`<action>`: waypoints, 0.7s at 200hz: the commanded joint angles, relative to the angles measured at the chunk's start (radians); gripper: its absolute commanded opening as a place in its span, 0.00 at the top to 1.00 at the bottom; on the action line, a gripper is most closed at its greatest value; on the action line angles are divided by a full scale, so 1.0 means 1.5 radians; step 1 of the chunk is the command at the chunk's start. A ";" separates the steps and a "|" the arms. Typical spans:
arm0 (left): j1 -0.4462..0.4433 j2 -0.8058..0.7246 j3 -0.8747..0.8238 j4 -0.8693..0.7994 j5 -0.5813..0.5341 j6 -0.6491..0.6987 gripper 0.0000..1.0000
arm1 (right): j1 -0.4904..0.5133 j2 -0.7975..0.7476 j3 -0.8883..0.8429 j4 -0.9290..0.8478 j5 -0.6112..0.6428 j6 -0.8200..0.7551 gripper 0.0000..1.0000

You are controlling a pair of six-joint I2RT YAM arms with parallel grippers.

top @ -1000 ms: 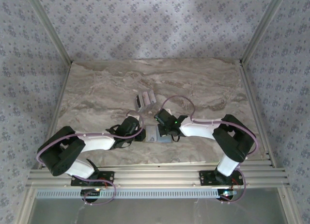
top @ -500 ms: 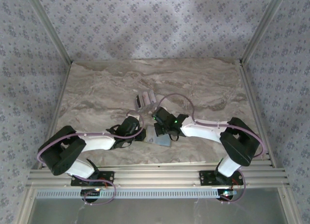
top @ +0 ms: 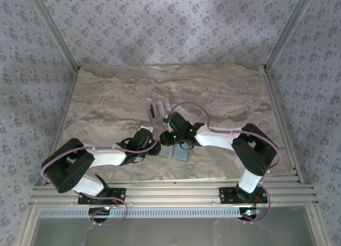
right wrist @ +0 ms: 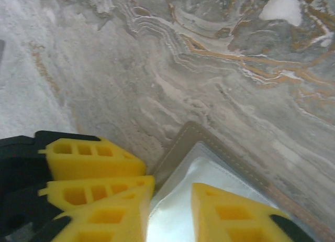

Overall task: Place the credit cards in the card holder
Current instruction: Flip over the card slot in the card holder.

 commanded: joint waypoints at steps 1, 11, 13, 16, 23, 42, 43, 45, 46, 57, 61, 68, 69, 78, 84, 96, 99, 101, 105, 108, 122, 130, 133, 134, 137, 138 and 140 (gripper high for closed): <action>-0.008 0.018 -0.027 -0.046 0.028 -0.006 0.78 | -0.006 -0.035 -0.019 0.029 -0.051 0.002 0.64; -0.005 0.006 -0.031 -0.052 0.028 -0.003 0.78 | -0.008 -0.044 -0.025 0.029 -0.053 0.000 0.61; -0.005 0.003 -0.031 -0.053 0.027 -0.004 0.77 | -0.009 -0.045 -0.025 0.029 -0.053 0.000 0.61; -0.003 -0.001 -0.032 -0.056 0.028 -0.003 0.77 | -0.010 -0.047 -0.026 0.027 -0.053 -0.001 0.61; -0.001 -0.010 -0.034 -0.062 0.028 -0.002 0.77 | -0.011 -0.051 -0.027 0.022 -0.050 -0.002 0.60; 0.006 -0.036 -0.043 -0.075 0.028 0.000 0.76 | -0.012 -0.064 -0.035 0.016 -0.040 -0.004 0.57; 0.007 -0.038 -0.044 -0.076 0.027 0.000 0.76 | -0.012 -0.064 -0.036 0.015 -0.040 -0.005 0.57; 0.007 -0.040 -0.045 -0.077 0.027 0.001 0.76 | -0.011 -0.066 -0.037 0.015 -0.039 -0.005 0.57; 0.008 -0.042 -0.046 -0.078 0.027 0.001 0.76 | -0.012 -0.067 -0.038 0.014 -0.039 -0.005 0.57; 0.013 -0.060 -0.051 -0.089 0.025 0.002 0.75 | -0.014 -0.072 -0.043 0.008 -0.033 -0.006 0.57; 0.014 -0.066 -0.053 -0.093 0.025 0.002 0.75 | -0.013 -0.074 -0.046 0.007 -0.029 -0.006 0.57; 0.017 -0.080 -0.056 -0.101 0.023 0.003 0.75 | -0.014 -0.078 -0.051 0.005 -0.025 -0.006 0.57; 0.018 -0.082 -0.057 -0.102 0.023 0.003 0.75 | -0.014 -0.079 -0.052 0.005 -0.025 -0.006 0.57; 0.023 -0.101 -0.061 -0.112 0.022 0.004 0.75 | -0.016 -0.083 -0.059 0.003 -0.022 -0.007 0.57; 0.026 -0.114 -0.064 -0.119 0.022 0.004 0.75 | -0.017 -0.085 -0.065 0.002 -0.020 -0.006 0.57; 0.031 -0.144 -0.069 -0.136 0.019 0.002 0.74 | -0.019 -0.092 -0.075 -0.002 -0.013 -0.009 0.57; 0.033 -0.152 -0.070 -0.141 0.018 0.002 0.74 | -0.020 -0.094 -0.078 -0.004 -0.008 -0.010 0.57; 0.032 -0.158 -0.070 -0.145 0.016 0.001 0.74 | -0.021 -0.095 -0.079 -0.005 -0.005 -0.010 0.58; 0.034 -0.170 -0.070 -0.152 0.014 0.001 0.74 | -0.023 -0.098 -0.082 -0.009 0.000 -0.012 0.57; 0.033 -0.179 -0.070 -0.159 0.012 0.000 0.74 | -0.023 -0.100 -0.083 -0.013 0.003 -0.013 0.58; 0.034 -0.220 -0.069 -0.190 -0.002 0.000 0.71 | -0.031 -0.113 -0.089 -0.026 0.016 -0.018 0.58; 0.034 -0.244 -0.068 -0.205 -0.007 0.000 0.70 | -0.037 -0.124 -0.094 -0.031 0.019 -0.020 0.58; 0.033 -0.252 -0.069 -0.210 -0.007 0.001 0.70 | -0.040 -0.129 -0.096 -0.032 0.020 -0.020 0.58; 0.034 -0.254 -0.069 -0.212 -0.007 0.001 0.69 | -0.040 -0.130 -0.096 -0.033 0.020 -0.021 0.58; 0.033 -0.263 -0.069 -0.217 -0.008 0.002 0.69 | -0.044 -0.135 -0.099 -0.033 0.020 -0.022 0.58; 0.034 -0.265 -0.069 -0.219 -0.008 0.002 0.69 | -0.044 -0.137 -0.100 -0.034 0.020 -0.022 0.58; 0.034 -0.272 -0.069 -0.221 -0.007 0.002 0.68 | -0.048 -0.140 -0.100 -0.035 0.021 -0.023 0.58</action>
